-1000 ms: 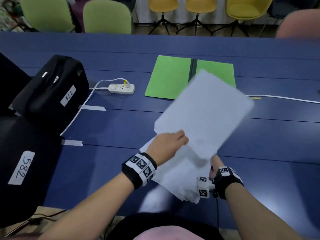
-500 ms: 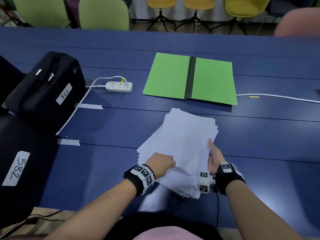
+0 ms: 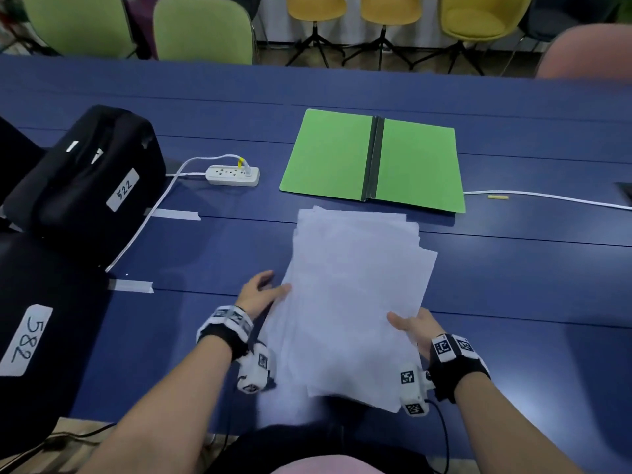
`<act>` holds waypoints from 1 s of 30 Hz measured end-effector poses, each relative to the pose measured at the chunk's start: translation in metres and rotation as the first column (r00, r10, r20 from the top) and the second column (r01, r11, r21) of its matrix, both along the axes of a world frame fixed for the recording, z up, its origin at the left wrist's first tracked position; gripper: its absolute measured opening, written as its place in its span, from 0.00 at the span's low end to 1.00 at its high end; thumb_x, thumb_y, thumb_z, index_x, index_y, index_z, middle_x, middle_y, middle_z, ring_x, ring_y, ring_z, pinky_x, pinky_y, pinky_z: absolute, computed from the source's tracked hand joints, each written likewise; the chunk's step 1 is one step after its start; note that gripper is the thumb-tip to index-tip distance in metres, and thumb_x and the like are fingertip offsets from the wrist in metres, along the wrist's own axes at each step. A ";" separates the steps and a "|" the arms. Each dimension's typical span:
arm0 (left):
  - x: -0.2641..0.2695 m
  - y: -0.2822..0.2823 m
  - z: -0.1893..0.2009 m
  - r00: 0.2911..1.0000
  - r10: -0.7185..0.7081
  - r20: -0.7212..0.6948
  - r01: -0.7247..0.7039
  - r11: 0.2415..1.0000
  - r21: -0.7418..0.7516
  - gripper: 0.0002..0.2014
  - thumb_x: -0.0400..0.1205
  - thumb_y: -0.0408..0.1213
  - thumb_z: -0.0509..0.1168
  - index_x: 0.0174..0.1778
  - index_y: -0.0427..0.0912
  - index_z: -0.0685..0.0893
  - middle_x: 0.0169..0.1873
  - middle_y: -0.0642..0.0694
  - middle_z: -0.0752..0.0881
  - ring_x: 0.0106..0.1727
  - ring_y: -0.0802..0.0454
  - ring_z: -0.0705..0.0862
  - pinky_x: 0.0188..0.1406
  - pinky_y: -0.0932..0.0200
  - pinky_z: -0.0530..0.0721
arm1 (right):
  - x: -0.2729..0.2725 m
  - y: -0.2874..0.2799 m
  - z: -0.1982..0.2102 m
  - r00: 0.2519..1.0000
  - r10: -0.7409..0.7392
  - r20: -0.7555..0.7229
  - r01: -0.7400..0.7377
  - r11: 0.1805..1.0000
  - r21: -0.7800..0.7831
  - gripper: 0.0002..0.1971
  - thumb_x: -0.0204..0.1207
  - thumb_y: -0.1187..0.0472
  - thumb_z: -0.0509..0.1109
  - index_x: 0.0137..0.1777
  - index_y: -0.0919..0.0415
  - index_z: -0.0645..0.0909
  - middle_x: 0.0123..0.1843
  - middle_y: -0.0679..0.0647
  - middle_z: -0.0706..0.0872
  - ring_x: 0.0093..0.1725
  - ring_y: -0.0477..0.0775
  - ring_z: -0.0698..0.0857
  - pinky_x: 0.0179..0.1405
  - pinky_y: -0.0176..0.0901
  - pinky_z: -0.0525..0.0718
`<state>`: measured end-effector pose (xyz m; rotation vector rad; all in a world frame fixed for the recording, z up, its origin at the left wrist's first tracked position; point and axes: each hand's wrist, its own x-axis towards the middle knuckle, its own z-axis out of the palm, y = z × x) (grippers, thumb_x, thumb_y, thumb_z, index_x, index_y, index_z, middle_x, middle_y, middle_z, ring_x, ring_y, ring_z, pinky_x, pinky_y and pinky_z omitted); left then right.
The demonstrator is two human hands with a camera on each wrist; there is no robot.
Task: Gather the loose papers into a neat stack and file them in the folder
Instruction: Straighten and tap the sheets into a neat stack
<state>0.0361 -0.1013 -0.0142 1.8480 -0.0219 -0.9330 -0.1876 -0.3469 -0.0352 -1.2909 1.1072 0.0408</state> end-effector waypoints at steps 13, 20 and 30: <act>-0.020 -0.039 0.050 0.996 -0.069 -0.060 0.060 0.988 -0.141 0.20 0.82 0.38 0.67 0.69 0.36 0.78 0.64 0.42 0.84 0.56 0.47 0.86 0.58 0.52 0.83 | 0.042 0.013 0.059 0.987 0.101 0.122 -0.079 0.982 -0.170 0.15 0.75 0.64 0.73 0.61 0.68 0.82 0.58 0.64 0.87 0.53 0.60 0.87 0.54 0.51 0.83; -0.010 -0.077 0.181 0.955 0.082 0.284 0.091 0.833 -0.545 0.14 0.81 0.29 0.67 0.61 0.46 0.80 0.53 0.53 0.87 0.51 0.67 0.87 0.54 0.71 0.83 | 0.083 -0.003 0.198 0.785 0.034 0.619 0.248 0.898 -0.364 0.08 0.72 0.68 0.74 0.39 0.52 0.83 0.32 0.33 0.89 0.35 0.31 0.86 0.42 0.29 0.83; 0.003 -0.067 0.153 0.957 0.033 0.287 0.104 0.888 -0.449 0.17 0.70 0.30 0.78 0.54 0.43 0.87 0.46 0.51 0.91 0.49 0.56 0.88 0.56 0.60 0.86 | 0.069 -0.013 0.164 0.855 0.061 0.516 0.107 0.951 -0.290 0.17 0.54 0.53 0.84 0.44 0.51 0.87 0.41 0.39 0.91 0.43 0.36 0.89 0.48 0.34 0.84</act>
